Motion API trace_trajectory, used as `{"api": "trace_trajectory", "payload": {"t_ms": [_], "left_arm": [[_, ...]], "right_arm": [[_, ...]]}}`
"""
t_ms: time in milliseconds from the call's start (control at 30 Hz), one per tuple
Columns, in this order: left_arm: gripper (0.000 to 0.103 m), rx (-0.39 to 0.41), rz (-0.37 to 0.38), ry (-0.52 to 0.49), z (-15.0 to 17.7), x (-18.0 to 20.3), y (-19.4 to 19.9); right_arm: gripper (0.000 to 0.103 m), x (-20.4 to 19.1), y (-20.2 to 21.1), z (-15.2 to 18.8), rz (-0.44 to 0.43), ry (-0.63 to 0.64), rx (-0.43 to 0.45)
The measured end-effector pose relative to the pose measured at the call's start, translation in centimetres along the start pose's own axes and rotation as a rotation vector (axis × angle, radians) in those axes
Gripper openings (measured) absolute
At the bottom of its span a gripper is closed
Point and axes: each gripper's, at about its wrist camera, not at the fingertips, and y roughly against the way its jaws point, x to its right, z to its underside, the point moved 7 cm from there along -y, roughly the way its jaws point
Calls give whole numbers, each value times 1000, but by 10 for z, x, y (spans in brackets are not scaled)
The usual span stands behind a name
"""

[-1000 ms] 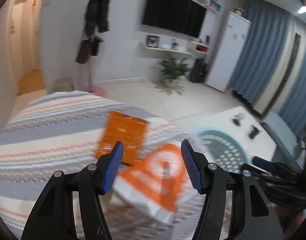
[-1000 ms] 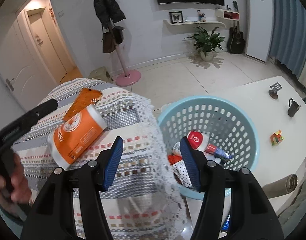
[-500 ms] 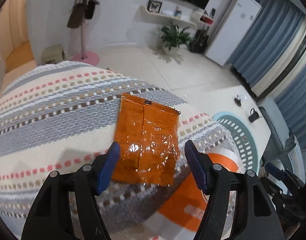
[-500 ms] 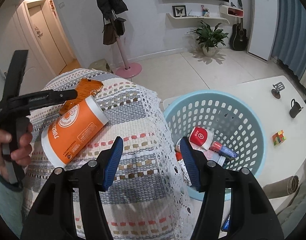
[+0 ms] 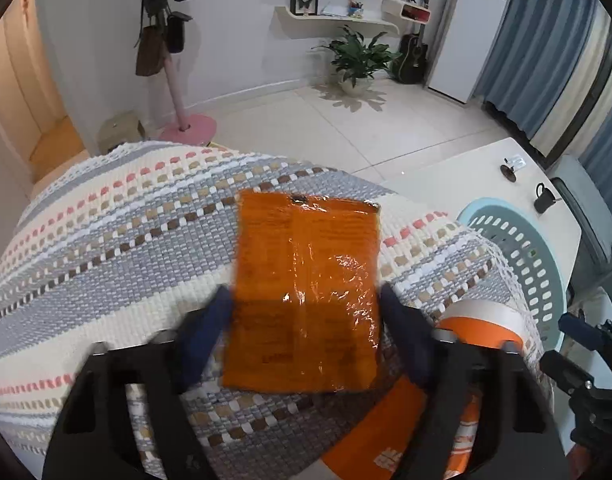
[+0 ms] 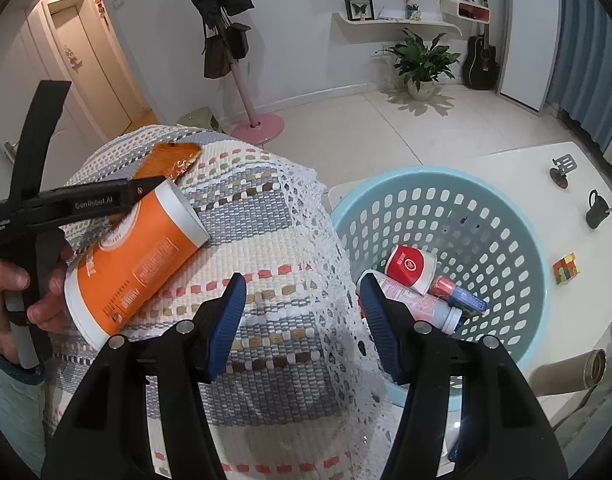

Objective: Collect trash
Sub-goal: 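Reach the left tool to the orange snack packet and grasp it, then lift the orange snack packet over the basket and open the left tool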

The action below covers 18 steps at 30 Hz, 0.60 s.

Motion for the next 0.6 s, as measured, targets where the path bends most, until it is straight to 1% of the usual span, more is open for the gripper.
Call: {"api": "trace_trajectory", "payload": {"t_ms": [67,100,133,233,333,433,600], "left_arm": [[60,-3,3,-1,-1,-2,1],[57,2,2,-3,-1,-3,2],[49,9,0,-3,-1,-4,3],[41,28,13,10,1,-6,9],[38,50,35,29,3,-10,16],[37,95,49,34,3,-9,31],[37,175,95,20,-4,9,66]], "right_arm": [[56,-1,0,1,-1,1,-1],[56,-1,0,0,-2,1,0],[56,-1,0,0,-3,1,1],[56,-2,0,0,-3,3,0],[56,-2,1,0,-5,3,2],[56,-2,2,0,-10,2,3],[56,-3,8,1,-19,-2,14]]}}
